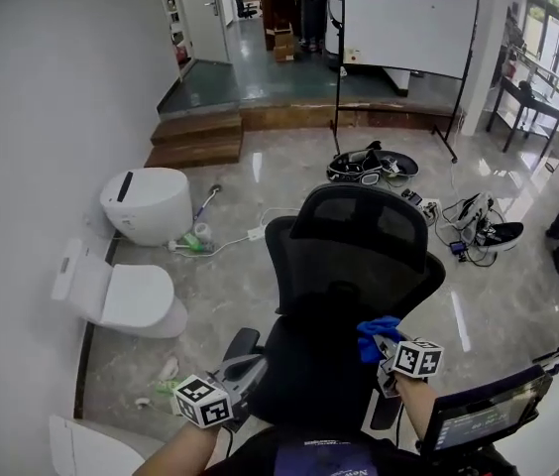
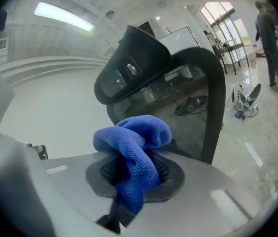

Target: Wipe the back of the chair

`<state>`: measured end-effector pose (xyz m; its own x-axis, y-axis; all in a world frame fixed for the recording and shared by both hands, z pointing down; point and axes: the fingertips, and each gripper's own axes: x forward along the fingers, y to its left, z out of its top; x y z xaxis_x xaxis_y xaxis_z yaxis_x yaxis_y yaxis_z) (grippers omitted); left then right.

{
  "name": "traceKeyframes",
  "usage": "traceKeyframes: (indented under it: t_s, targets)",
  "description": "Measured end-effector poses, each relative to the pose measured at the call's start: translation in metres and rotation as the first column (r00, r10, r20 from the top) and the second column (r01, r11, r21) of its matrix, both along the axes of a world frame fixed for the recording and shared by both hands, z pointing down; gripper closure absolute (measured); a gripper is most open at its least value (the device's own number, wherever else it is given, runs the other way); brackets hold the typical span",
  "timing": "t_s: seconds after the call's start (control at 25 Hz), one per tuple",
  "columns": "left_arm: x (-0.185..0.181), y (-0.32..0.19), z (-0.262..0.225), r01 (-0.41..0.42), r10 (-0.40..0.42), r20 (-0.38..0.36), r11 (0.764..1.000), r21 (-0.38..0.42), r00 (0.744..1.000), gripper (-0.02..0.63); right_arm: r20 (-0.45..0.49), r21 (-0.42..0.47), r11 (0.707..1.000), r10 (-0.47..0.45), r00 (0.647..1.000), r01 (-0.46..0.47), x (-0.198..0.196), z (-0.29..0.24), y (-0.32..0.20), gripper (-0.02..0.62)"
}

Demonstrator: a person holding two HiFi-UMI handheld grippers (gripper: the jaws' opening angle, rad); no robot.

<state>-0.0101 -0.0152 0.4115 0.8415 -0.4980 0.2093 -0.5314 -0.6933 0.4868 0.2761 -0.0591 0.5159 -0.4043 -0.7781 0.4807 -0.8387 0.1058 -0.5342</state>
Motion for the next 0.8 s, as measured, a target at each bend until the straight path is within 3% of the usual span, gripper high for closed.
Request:
traceKeyframes:
  t_s: [0.2,0.4,0.8]
  targets:
    - [0.002,-0.004,-0.074,-0.011,0.015,-0.024,0.991,0.13,1.0,0.604,-0.103,0.175,0.981,-0.065,0.993,0.082,-0.003,-0.112,0.014,0.532]
    - [0.008,-0.004,-0.127,-0.008,0.02,-0.054,0.975,0.22,0.998,0.604,-0.231,0.309,0.933,-0.116,0.966,0.186,-0.007,-0.197,0.038,0.532]
    - [0.016,0.03,-0.19,-0.032,0.063,-0.086,0.948,0.317,0.994,0.604,-0.228,0.416,0.881,-0.137,0.964,0.224,-0.019,-0.255,0.097,0.535]
